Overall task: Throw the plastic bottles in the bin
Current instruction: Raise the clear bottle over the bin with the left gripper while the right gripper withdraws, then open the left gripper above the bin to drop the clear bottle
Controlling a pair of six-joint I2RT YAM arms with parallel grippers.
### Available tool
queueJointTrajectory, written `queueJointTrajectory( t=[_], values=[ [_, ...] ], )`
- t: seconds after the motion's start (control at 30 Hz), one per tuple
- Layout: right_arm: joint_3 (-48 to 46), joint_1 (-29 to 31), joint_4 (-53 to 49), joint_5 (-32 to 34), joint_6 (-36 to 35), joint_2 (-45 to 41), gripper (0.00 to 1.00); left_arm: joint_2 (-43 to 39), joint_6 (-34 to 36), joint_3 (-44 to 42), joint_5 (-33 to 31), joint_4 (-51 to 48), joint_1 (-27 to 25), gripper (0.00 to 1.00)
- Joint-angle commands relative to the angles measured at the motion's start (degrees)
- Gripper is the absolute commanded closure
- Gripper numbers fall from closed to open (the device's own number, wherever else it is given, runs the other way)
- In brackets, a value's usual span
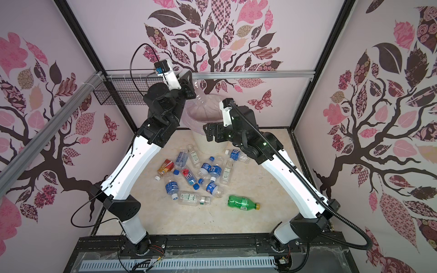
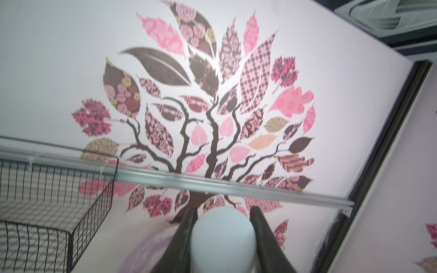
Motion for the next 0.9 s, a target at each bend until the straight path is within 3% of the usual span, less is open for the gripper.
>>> queueJointTrajectory(
  t=[0.0,0.17,0.33,0.43,0.57,0.6,0.77,0.87],
  values=[
    [3.03,0.35,-1.35,0.48,0.24,1.83,0.00,1.09,9.32,3.11,-0.29,11.84,0.21,0.78],
    [1.75,0.36,-1.52,1.02,-0.32,1.55,0.00,4.23,14.83,9.45,-0.31,14.24,0.47,0.78],
    [0.15,0.35,-1.56,2.06,-1.18,1.23,0.00,6.26,13.07,9.74,-0.48,16.20,1.83,0.78],
    [-0.39,0.41,-1.53,2.76,-1.71,1.03,0.00,8.47,10.29,9.12,-1.78,15.13,2.43,0.84],
    [-1.72,0.40,-1.37,3.87,-2.43,0.55,0.00,13.55,4.98,7.46,-2.91,11.22,3.44,0.79],
    [-2.02,0.37,-1.34,4.09,-2.61,0.28,0.00,14.73,4.35,7.08,-3.17,10.27,3.51,0.77],
    [-3.20,0.27,-1.09,6.27,-4.39,-1.04,0.01,22.91,-1.76,13.17,-6.57,-3.88,4.09,0.45],
    [-4.24,0.31,-0.90,6.98,-4.78,-1.62,0.00,21.92,-2.25,10.36,-4.25,-3.09,4.13,0.27]
  ],
)
